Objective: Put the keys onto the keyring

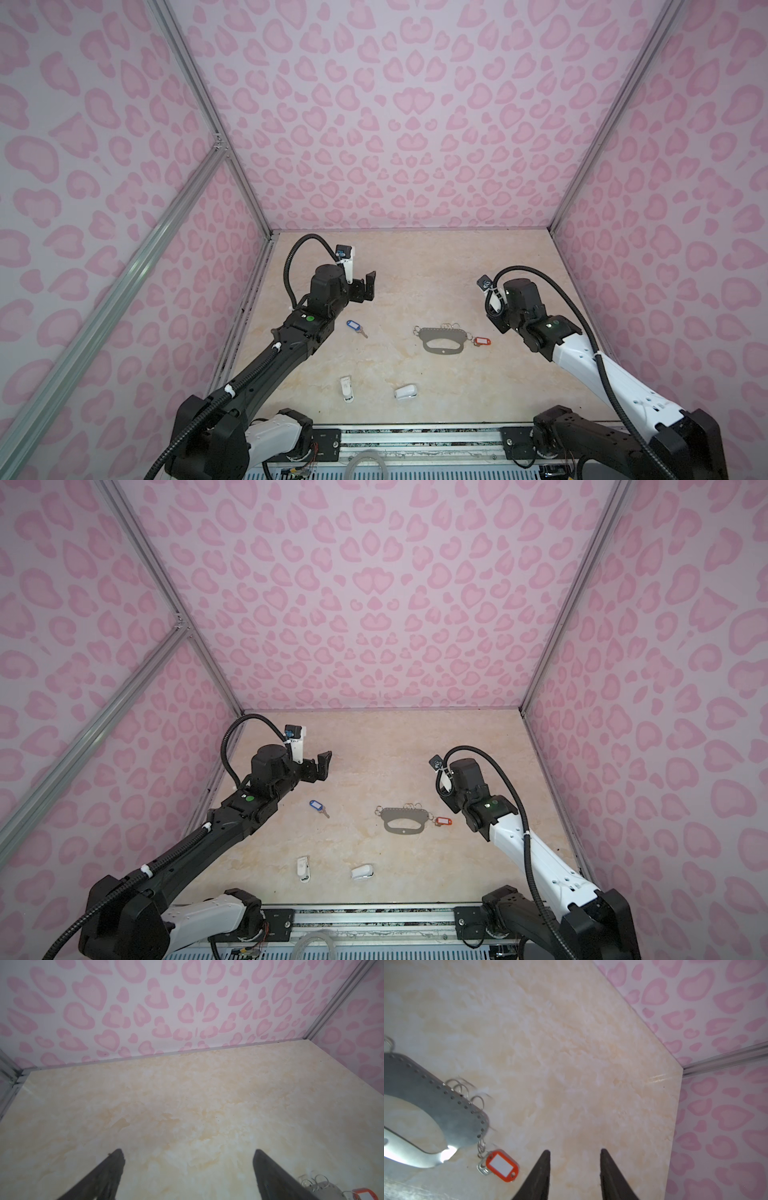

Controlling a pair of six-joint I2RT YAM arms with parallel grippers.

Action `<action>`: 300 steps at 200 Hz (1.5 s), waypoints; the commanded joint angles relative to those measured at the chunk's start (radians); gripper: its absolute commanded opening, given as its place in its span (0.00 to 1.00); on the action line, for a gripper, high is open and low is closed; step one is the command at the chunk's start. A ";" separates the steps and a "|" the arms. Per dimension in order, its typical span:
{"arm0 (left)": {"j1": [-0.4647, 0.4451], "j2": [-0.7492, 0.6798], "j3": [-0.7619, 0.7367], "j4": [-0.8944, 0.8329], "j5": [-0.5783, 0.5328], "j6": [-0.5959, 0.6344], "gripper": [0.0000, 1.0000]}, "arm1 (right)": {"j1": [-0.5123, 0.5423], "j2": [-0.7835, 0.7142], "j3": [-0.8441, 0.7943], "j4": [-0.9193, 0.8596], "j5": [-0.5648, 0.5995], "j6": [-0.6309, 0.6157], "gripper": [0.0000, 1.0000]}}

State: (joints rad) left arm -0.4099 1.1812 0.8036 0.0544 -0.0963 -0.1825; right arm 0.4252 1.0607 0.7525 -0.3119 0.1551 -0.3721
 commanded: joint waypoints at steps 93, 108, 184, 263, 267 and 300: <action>0.052 -0.006 -0.067 -0.215 -0.053 -0.267 0.97 | 0.473 0.093 -0.117 0.328 0.355 0.405 0.60; 0.072 0.058 -0.040 -0.232 -0.015 -0.263 0.97 | 0.479 0.153 -0.117 0.370 0.325 0.453 0.62; 0.095 0.197 0.060 -0.328 0.002 -0.274 0.98 | 0.520 0.472 0.108 0.182 0.354 0.673 0.56; 0.097 0.208 0.029 -0.271 0.083 -0.266 0.94 | 0.503 0.644 0.221 0.148 0.079 0.519 0.49; 0.097 0.206 0.028 -0.268 0.080 -0.267 0.94 | 0.500 0.656 0.230 0.138 0.073 0.515 0.48; 0.097 0.221 0.028 -0.244 0.085 -0.267 0.94 | 0.465 0.746 0.322 0.045 0.019 0.507 0.44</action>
State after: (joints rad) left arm -0.3134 1.3968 0.8333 -0.2390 -0.0257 -0.4477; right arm 0.9119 1.7645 1.0340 -0.1886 0.2398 0.1608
